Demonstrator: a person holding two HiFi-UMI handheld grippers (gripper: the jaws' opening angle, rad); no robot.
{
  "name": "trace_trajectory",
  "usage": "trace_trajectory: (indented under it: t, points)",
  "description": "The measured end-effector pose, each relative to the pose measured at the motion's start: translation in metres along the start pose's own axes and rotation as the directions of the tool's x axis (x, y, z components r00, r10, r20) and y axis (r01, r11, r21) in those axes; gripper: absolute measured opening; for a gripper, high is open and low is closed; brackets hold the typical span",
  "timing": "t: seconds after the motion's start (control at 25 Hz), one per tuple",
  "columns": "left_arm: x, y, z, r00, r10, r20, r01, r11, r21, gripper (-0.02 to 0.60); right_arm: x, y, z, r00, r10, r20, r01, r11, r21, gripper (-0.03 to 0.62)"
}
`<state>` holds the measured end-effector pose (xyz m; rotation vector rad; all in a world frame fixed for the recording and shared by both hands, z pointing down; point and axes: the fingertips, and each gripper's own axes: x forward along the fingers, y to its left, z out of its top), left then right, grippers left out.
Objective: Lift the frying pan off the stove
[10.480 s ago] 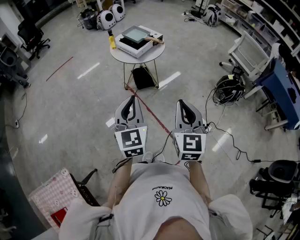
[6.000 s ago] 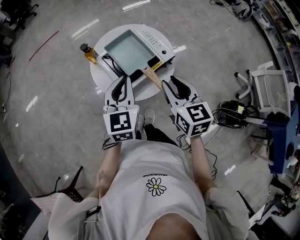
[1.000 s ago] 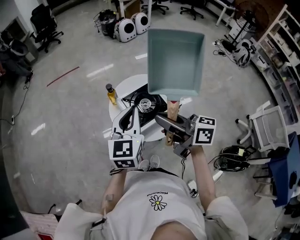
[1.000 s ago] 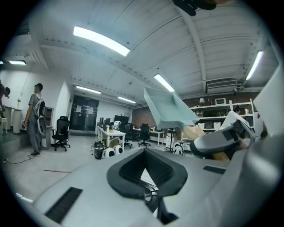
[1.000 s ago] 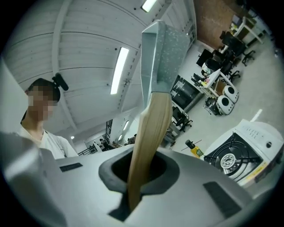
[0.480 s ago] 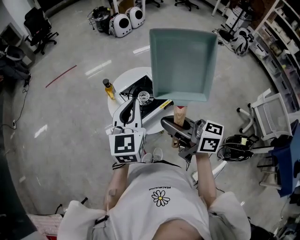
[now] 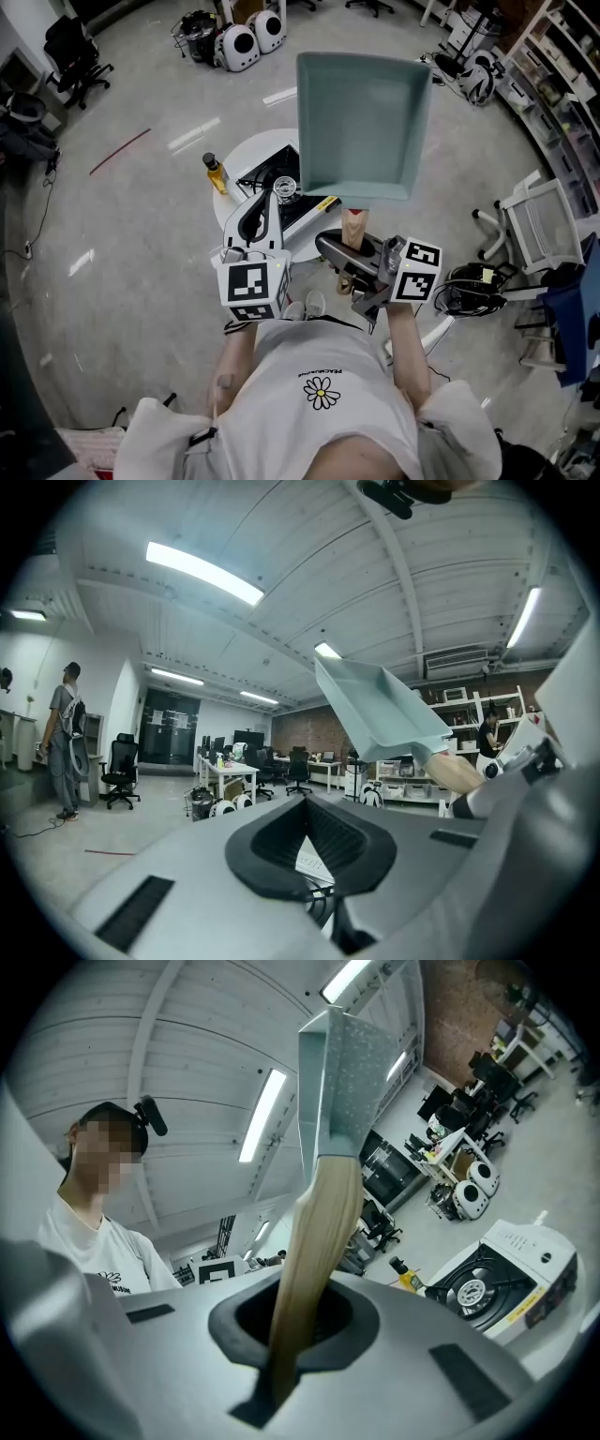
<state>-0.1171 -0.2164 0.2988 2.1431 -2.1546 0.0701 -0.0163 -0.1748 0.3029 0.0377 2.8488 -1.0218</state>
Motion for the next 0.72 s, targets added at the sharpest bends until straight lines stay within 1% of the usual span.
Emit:
trace_trajectory:
  t: [0.28, 0.72]
  points:
    - [-0.0066, 0.0048, 0.0000, 1.000, 0.000, -0.001, 0.000, 1.000, 0.011, 0.000, 0.0019, 0.0057, 0.0001, 1.000, 0.012, 0.024, -0.013, 1.000, 0.018, 0.002]
    - [-0.0015, 0.0076, 0.0041, 1.000, -0.017, 0.001, 0.017, 1.000, 0.017, -0.001, 0.0013, 0.0025, 0.0066, 1.000, -0.009, 0.029, 0.009, 1.000, 0.004, 0.002]
